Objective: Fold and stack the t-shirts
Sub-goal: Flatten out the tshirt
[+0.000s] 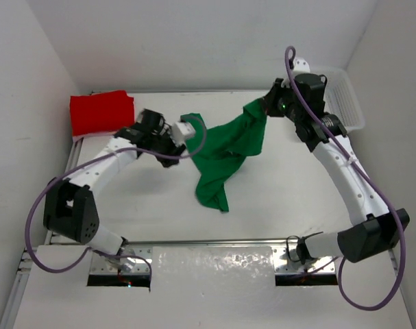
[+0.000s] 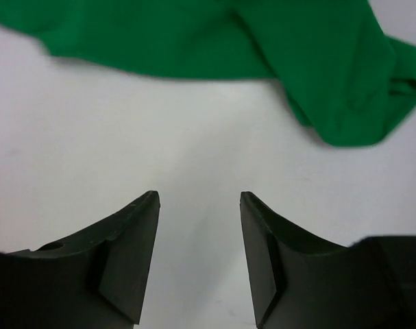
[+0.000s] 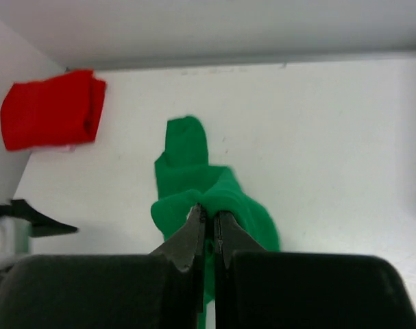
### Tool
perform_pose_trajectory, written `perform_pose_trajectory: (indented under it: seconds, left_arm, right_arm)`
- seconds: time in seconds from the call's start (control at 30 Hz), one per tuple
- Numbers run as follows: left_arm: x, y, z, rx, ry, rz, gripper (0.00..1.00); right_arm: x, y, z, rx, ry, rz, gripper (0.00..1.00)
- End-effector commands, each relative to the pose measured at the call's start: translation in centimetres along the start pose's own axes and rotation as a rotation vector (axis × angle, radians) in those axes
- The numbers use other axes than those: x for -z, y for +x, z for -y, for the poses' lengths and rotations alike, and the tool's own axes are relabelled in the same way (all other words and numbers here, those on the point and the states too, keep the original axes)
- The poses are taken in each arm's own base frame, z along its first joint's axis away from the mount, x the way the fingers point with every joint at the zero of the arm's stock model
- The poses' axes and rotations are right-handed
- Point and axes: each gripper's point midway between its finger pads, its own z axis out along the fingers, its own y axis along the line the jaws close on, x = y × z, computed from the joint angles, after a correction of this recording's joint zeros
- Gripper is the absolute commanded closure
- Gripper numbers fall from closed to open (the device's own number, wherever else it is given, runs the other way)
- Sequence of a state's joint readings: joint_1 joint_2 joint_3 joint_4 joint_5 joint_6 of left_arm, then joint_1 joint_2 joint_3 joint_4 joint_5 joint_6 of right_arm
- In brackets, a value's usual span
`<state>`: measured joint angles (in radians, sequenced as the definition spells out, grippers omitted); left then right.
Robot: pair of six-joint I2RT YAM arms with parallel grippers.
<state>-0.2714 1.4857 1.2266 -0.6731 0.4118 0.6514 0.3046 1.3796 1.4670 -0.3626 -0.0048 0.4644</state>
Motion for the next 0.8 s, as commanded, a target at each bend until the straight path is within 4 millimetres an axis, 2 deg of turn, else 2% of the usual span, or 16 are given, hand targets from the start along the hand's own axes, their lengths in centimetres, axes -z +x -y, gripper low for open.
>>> perform_pose_trajectory:
  seconds: [0.0,0.03,0.07,0.1,0.17,0.2,0.23,0.27,0.3,0.33,0.37,0.47,0.5,0.63,0.67,0.77]
  left_arm:
    - [-3.7,2.4,4.9,-0.108,0.072,-0.089,0.51]
    - [-5.1,2.4,5.6,-0.124,0.075,-0.062,0.51]
    - [-5.6,2.2,5.6,-0.118,0.068,-0.046,0.51]
    - [-6.6,2.5,5.4,-0.084,0.06,-0.055,0.51]
    - [-7.7,1.6,3.9,-0.069,-0.001,-0.031,0.53]
    - [-8.7,2.2,3.3,-0.046,-0.021,-0.06,0.54]
    - [-9.2,1.4,2.7,-0.041,-0.037,-0.045,0.55]
    - [-10.5,2.0,2.8,-0.009,-0.023,-0.072,0.55]
    - [-11.0,1.5,2.8,0.007,-0.014,-0.069,0.55]
    - [-11.2,0.1,2.9,0.021,0.008,-0.06,0.55]
    - [-11.7,-0.4,4.4,0.05,0.097,-0.046,0.54]
    - [-10.0,-2.9,6.9,0.065,0.234,0.024,0.52]
    - [-9.6,-3.2,8.4,0.07,0.297,0.033,0.48]
    - [-10.0,-1.7,10.5,0.091,0.346,-0.031,0.44]
    - [-10.7,-1.0,10.8,0.112,0.353,-0.059,0.43]
    - [-12.0,-1.0,11.4,0.136,0.375,-0.076,0.43]
  right_arm:
    - [0.8,1.1,0.1,-0.029,-0.082,0.0,1.0]
    - [0.8,1.8,0.8,-0.042,-0.081,-0.016,1.0]
    - [0.8,2.6,1.3,-0.038,-0.089,-0.033,1.0]
    - [0.7,3.7,3.0,-0.045,-0.064,-0.056,1.0]
    - [0.9,4.7,4.0,-0.058,-0.078,-0.085,1.0]
    - [1.0,5.1,5.5,-0.081,-0.061,-0.097,1.0]
    - [0.9,5.4,6.1,-0.094,-0.069,-0.111,1.0]
    - [0.7,5.8,6.5,-0.103,-0.07,-0.123,1.0]
    - [0.7,5.9,7.1,-0.105,-0.067,-0.134,1.0]
    - [0.3,6.5,7.1,-0.099,-0.08,-0.159,1.0]
    - [0.1,6.6,6.9,-0.105,-0.094,-0.169,1.0]
    - [-0.1,7.4,6.9,-0.13,-0.093,-0.191,1.0]
    - [0.0,7.5,7.2,-0.128,-0.081,-0.19,1.0]
    - [0.2,7.4,7.5,-0.105,-0.061,-0.18,1.0]
    - [0.2,7.5,7.6,-0.106,-0.059,-0.181,1.0]
    - [0.2,7.8,7.8,-0.106,-0.053,-0.182,1.0]
